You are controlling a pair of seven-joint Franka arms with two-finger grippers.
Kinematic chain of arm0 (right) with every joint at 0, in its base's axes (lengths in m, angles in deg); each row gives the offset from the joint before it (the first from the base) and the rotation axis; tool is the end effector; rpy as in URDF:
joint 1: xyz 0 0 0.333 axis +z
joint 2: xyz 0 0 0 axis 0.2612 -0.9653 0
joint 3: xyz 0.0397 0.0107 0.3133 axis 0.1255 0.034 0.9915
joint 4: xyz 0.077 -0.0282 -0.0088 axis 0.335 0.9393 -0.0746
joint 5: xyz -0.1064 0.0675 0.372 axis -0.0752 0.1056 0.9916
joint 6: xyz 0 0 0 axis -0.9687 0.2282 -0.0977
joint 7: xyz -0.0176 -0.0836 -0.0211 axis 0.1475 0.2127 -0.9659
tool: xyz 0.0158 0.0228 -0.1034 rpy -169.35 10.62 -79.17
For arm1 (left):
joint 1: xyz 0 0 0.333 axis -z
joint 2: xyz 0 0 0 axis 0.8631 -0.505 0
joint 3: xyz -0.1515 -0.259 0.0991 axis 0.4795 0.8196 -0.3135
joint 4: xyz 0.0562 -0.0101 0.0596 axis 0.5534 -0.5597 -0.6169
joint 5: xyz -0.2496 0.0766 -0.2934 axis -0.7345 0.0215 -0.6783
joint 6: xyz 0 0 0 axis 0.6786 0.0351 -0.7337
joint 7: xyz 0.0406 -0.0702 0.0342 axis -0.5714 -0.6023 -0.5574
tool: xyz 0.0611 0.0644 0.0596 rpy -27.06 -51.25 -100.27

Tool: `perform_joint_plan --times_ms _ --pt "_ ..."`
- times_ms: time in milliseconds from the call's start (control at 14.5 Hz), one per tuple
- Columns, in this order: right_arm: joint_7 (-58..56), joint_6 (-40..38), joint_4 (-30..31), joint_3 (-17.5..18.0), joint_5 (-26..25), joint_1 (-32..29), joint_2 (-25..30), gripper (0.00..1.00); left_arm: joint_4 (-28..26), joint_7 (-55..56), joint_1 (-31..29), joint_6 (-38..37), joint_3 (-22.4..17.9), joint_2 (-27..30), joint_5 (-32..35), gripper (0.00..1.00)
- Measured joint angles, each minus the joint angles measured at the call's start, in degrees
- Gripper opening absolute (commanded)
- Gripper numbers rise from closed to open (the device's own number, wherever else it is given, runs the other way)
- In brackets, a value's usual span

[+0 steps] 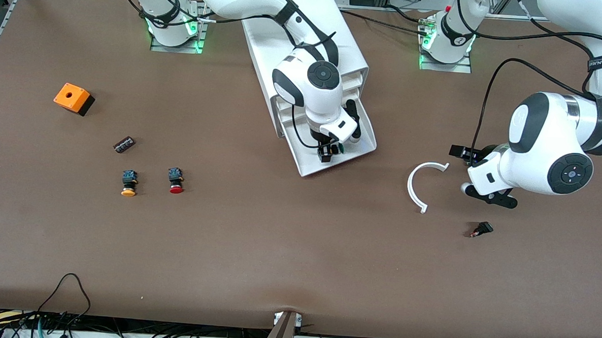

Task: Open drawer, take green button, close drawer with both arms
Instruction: 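Lift the green button out of the drawer with the right gripper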

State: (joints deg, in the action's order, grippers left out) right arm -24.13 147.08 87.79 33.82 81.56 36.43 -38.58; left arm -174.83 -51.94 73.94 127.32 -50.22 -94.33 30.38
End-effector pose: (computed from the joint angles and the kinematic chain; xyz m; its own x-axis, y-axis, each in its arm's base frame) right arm 0.4794 0.5830 0.2659 -0.1553 0.9870 0.0408 0.9815 0.1495 0.1193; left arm 0.6111 -0.0704 0.3778 0.8816 -0.2288 -0.4129 -0.2067 -0.9735 0.0980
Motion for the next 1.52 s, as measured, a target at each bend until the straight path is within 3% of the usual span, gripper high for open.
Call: perform_joint_plan --times_ms 345,1174,1520 --pt "0.0 0.0 0.0 -0.1 -2.2 0.8 0.0 0.37 0.0 0.0 0.0 -0.9 0.0 0.0 0.0 1.00" --pt "0.0 0.0 -1.2 -3.0 -3.1 2.0 0.0 0.22 0.0 0.0 0.1 -2.1 0.9 -0.2 0.0 1.00" --pt "0.2 -0.1 -3.7 -5.0 -2.9 3.0 0.3 0.22 0.0 0.0 0.2 -2.9 0.9 -0.2 0.0 1.00"
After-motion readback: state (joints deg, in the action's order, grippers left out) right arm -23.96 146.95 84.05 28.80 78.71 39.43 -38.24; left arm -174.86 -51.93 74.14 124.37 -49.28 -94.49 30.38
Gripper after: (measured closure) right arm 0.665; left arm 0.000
